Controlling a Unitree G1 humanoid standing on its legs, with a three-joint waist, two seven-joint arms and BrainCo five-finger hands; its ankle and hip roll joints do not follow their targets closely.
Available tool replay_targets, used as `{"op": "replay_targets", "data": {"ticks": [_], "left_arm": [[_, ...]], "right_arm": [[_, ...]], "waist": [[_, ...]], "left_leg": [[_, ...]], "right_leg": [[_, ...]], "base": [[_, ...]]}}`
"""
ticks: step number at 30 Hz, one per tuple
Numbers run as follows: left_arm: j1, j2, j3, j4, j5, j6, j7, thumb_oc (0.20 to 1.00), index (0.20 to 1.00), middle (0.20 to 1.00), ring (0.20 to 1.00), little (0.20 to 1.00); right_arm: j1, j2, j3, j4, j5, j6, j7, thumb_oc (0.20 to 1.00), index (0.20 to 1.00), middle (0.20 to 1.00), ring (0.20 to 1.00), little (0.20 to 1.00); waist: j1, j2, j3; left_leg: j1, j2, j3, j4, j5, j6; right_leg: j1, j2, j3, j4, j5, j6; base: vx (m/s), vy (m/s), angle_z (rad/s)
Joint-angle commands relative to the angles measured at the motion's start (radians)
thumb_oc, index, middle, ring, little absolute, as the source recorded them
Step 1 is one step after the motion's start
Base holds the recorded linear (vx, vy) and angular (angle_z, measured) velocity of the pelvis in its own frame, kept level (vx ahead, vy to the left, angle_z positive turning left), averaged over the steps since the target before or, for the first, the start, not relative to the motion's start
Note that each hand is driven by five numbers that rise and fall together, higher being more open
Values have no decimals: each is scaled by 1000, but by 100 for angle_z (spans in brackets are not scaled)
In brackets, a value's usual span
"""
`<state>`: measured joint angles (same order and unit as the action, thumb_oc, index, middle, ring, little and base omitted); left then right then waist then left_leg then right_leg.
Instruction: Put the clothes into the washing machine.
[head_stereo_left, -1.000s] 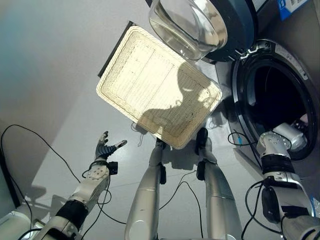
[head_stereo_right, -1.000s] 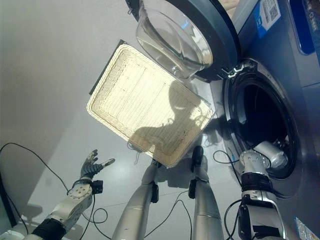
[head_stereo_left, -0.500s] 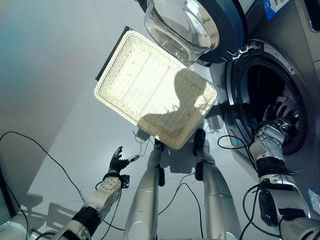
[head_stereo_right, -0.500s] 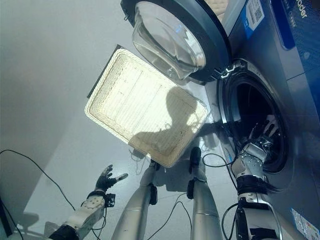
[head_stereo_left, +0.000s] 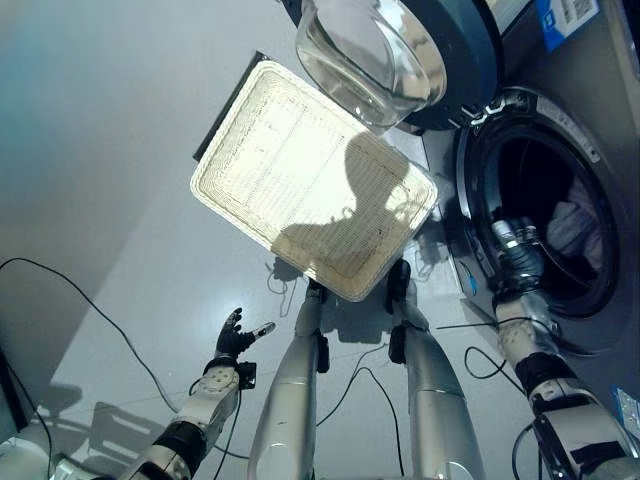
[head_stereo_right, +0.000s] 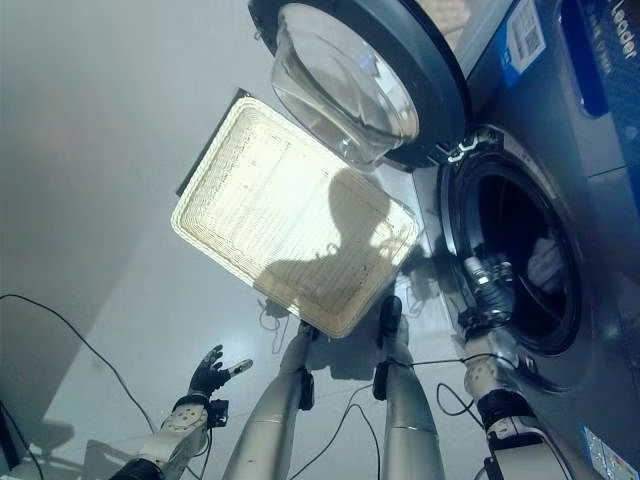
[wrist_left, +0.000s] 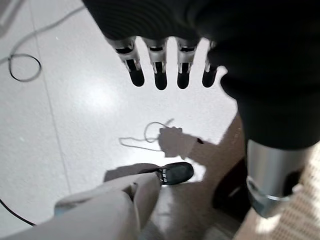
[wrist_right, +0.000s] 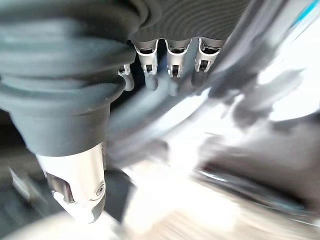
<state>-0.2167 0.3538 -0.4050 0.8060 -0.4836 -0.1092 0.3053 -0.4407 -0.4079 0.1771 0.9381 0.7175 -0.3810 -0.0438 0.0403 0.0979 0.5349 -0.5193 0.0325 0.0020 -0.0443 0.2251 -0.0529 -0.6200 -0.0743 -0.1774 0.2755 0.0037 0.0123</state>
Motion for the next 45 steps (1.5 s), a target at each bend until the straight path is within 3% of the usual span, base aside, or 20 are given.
{"op": "replay_targets", "data": {"ticks": [1,6,11,14,18,20,21,25,32,43,45], "left_arm": [[45,-20,58,59,57,-30,-28,1000,1000,1000,1000,1000],[51,-53,81,116,62,-41,-78,1000,1000,1000,1000,1000],[68,-74,94,176,86,-19,-178,1000,1000,1000,1000,1000],[90,-64,86,208,110,-10,-239,1000,1000,1000,1000,1000],[138,-67,115,272,84,7,-424,1000,1000,1000,1000,1000],[148,-74,121,288,84,7,-467,1000,1000,1000,1000,1000],[162,-81,127,309,90,9,-518,1000,1000,1000,1000,1000],[180,-100,136,316,97,2,-575,1000,1000,1000,1000,1000],[191,-121,164,344,64,17,-550,1000,1000,1000,1000,1000],[191,-122,166,346,64,19,-550,1000,1000,1000,1000,1000],[197,-132,198,392,73,56,-555,1000,1000,1000,1000,1000]], "right_arm": [[60,16,53,0,-129,28,9,1000,1000,1000,1000,1000],[126,75,81,70,-127,71,87,1000,1000,1000,1000,1000],[176,99,121,133,-309,76,67,1000,1000,1000,1000,1000],[210,103,128,155,-330,103,83,1000,1000,1000,1000,1000],[278,108,115,197,-376,208,169,1000,1000,1000,1000,1000],[290,110,118,212,-409,223,190,1000,1000,1000,1000,1000],[305,112,125,230,-444,263,209,1000,1000,1000,1000,1000],[327,128,133,254,-469,360,300,1000,1000,1000,1000,1000],[340,155,145,266,-490,399,345,1000,1000,1000,1000,1000],[341,157,146,265,-490,401,345,1000,1000,1000,1000,1000],[350,178,159,266,-537,415,339,1000,1000,1000,1000,1000]], "waist": [[3,-38,-15],[7,-38,-15],[2,-39,-32],[-1,-46,-90],[-2,-73,-200],[0,-79,-227],[4,-88,-270],[17,-99,-341],[27,-110,-409],[27,-110,-411],[25,-117,-433]], "left_leg": [[64,-90,6,71,-121,14],[162,-77,-7,60,-132,11],[288,-62,-10,44,-146,3],[339,-60,-13,45,-162,1],[419,-76,-25,64,-199,9],[436,-81,-25,71,-209,13],[465,-88,-27,75,-224,16],[518,-92,-17,59,-239,18],[589,-89,-6,2,-243,20],[590,-89,-5,2,-243,20],[607,-95,5,11,-260,27]], "right_leg": [[117,27,-12,-147,85,69],[219,37,-15,-132,41,62],[357,41,-19,-129,-2,53],[424,43,-21,-131,-32,45],[531,42,-17,-153,-54,40],[555,41,-17,-165,-53,39],[593,44,-16,-190,-49,40],[651,48,-29,-245,-35,45],[712,56,-35,-288,-33,50],[713,56,-35,-289,-33,50],[734,53,-27,-303,-30,49]], "base": [[-48,15,8],[-18,31,4],[7,39,12],[67,34,12],[134,6,16],[136,12,24],[193,24,27],[124,31,12],[52,27,-4],[8,5,-1],[40,30,-1]]}}
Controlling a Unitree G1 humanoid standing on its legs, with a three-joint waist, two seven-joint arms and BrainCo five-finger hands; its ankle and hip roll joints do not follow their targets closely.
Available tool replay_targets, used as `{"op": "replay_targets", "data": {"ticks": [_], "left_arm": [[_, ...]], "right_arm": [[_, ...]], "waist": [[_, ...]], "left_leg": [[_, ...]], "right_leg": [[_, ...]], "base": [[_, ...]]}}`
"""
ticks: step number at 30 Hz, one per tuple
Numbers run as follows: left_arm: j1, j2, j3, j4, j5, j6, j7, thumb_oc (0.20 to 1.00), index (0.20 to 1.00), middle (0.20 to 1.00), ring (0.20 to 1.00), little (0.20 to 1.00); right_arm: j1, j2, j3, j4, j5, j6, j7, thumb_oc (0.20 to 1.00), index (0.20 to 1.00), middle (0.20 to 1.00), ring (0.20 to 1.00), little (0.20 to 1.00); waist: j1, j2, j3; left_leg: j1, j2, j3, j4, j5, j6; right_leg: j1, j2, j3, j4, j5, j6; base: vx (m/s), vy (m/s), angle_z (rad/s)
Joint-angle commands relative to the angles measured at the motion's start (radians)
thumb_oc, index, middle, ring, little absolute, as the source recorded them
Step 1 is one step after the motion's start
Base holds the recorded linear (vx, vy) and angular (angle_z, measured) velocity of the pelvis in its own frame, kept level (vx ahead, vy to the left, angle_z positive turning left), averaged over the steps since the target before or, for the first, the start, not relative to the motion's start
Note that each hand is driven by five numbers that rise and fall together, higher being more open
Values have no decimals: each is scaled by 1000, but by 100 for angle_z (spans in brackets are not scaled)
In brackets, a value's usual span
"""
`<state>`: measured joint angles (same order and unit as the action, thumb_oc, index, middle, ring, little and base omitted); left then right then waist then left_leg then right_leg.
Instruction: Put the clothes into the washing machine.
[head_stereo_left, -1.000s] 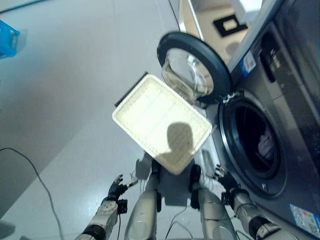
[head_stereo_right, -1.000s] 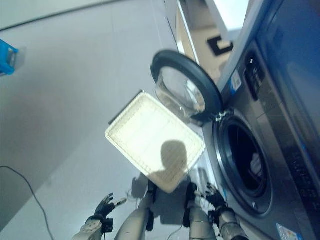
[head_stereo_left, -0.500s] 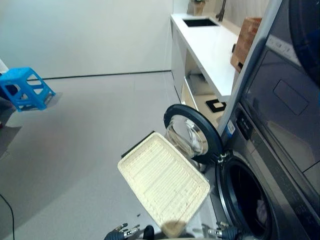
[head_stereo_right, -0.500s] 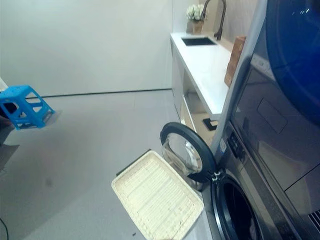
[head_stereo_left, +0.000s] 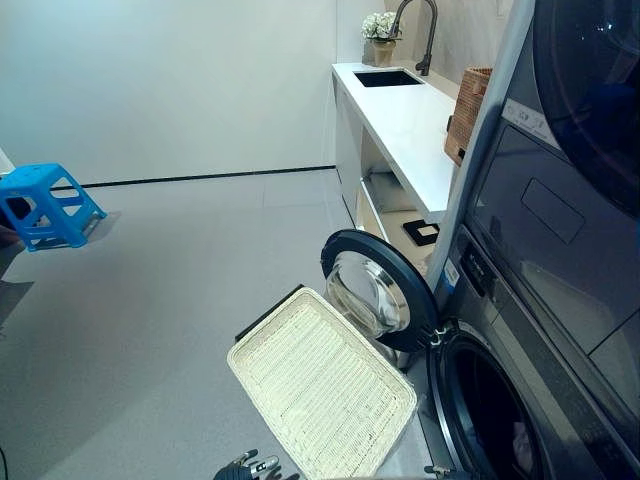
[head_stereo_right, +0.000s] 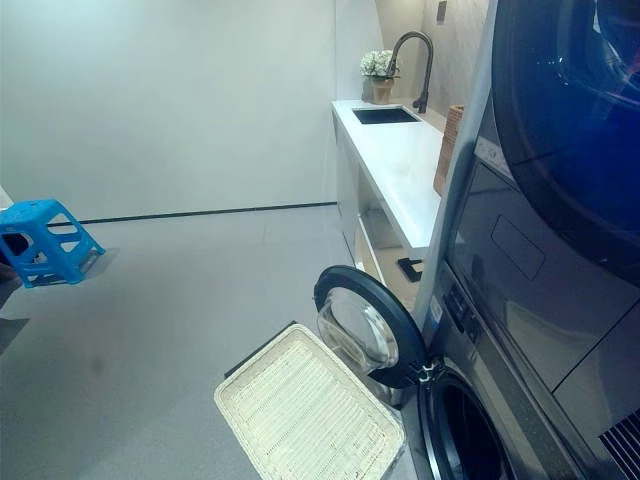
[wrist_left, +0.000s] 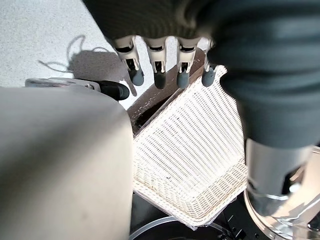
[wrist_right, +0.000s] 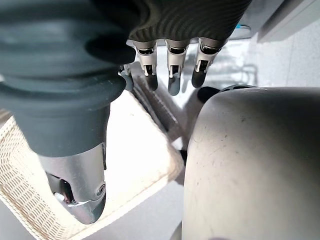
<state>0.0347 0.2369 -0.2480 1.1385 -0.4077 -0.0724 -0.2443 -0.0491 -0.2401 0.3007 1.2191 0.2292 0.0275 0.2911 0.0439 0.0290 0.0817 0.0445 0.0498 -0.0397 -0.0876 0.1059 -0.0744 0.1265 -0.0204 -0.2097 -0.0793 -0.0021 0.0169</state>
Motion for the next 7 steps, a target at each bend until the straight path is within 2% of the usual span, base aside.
{"op": "replay_targets", "data": {"ticks": [1,2,4,7], "left_arm": [[-54,-15,41,59,-3,20,-6,1000,1000,1000,1000,1000],[-56,-25,50,89,15,50,-18,1000,1000,1000,1000,1000],[-66,-28,18,83,95,9,-2,1000,1000,1000,1000,1000],[-66,-29,18,83,95,9,-2,1000,1000,1000,1000,1000]], "right_arm": [[-42,10,36,-15,-49,7,4,1000,1000,1000,1000,1000],[-41,23,47,-9,-67,27,-6,1000,1000,1000,1000,1000],[-31,29,52,0,-90,67,11,1000,1000,1000,1000,1000],[-31,29,52,0,-90,67,11,1000,1000,1000,1000,1000]], "waist": [[21,-48,20],[12,-49,5],[-7,-41,-6],[-7,-41,-6]], "left_leg": [[44,-113,47,54,-141,48],[60,-113,70,62,-155,55],[82,-112,92,50,-158,63],[83,-112,93,50,-158,63]], "right_leg": [[-13,-1,5,52,-25,44],[3,-6,9,41,-20,44],[12,-6,21,38,-17,47],[13,-6,21,38,-17,47]], "base": [[31,37,-6],[50,61,-13],[36,68,-15],[1,9,-15]]}}
